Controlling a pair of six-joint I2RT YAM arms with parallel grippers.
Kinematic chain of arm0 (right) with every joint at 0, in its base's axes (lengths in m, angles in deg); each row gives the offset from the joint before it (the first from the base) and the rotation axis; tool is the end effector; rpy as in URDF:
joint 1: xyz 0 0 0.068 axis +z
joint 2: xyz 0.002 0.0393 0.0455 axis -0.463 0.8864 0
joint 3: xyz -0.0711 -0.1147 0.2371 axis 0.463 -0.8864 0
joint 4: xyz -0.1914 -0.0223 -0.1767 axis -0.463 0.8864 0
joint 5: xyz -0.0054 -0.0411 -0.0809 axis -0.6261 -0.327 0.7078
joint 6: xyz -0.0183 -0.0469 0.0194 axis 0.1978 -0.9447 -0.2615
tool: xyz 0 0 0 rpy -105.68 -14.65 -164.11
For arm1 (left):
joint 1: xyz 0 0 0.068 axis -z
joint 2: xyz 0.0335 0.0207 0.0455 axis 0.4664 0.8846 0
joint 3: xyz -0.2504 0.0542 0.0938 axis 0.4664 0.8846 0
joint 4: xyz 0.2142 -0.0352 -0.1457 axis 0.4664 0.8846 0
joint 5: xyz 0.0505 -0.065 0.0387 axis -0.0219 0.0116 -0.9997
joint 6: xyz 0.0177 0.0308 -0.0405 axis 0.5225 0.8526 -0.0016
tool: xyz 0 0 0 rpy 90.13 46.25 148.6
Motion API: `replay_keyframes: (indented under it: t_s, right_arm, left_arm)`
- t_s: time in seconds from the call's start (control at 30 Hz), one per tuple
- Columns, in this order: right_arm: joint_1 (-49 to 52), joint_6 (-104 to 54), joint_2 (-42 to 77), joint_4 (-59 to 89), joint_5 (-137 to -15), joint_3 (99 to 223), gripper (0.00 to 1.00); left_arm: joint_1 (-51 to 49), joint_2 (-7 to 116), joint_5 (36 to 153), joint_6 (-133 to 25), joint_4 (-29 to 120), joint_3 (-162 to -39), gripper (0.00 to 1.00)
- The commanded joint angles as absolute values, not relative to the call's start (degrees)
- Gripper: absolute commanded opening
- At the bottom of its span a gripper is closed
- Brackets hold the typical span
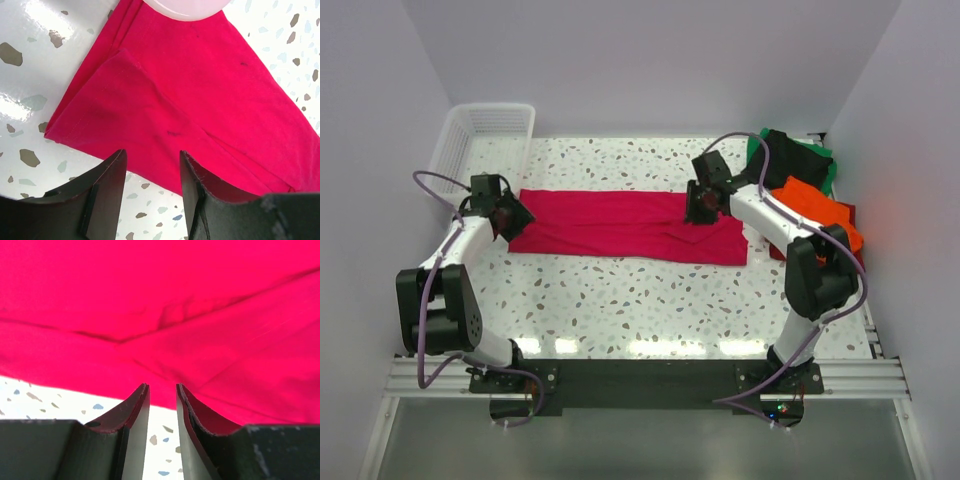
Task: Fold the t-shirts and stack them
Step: Fold the tshirt
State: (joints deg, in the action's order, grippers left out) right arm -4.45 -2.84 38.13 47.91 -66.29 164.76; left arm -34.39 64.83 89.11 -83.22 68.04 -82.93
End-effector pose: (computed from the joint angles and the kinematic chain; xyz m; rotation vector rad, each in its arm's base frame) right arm 0.3544 0.1501 0.2414 0.1489 2.5785 0.3040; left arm 0.3075 0.0337 0.2167 -0.9839 2.2907 -0.3160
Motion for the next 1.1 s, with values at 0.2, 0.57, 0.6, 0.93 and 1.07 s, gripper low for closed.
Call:
replay_keyframes:
  t_s: [0.2, 0.57, 0.6, 0.93, 1.07]
  right_arm:
    - [-3.0, -1.0, 40.1, 47.3, -66.8, 161.8, 0.38]
    - [-2.9, -1.7, 42.5, 47.3, -65.5, 160.8, 0.41]
    - [-2.8, -1.7, 42.6, 47.1, -65.2, 160.7, 0.4]
    - [-2.9, -2.8, 44.7, 48.6, -64.7, 162.4, 0.27]
    - [-2.8, -2.6, 44.9, 48.9, -64.5, 162.3, 0.11]
  left_arm:
    - [-34.0, 63.2, 89.2, -81.5, 67.3, -82.8, 0.51]
    - [-34.0, 64.2, 89.0, -81.4, 67.4, -83.5, 0.51]
    - [-34.0, 64.3, 89.0, -81.4, 67.3, -83.6, 0.51]
    - [-34.0, 64.3, 88.6, -81.4, 67.3, -83.8, 0.51]
    - [-34.0, 64.3, 88.4, -81.4, 67.4, -83.8, 0.51]
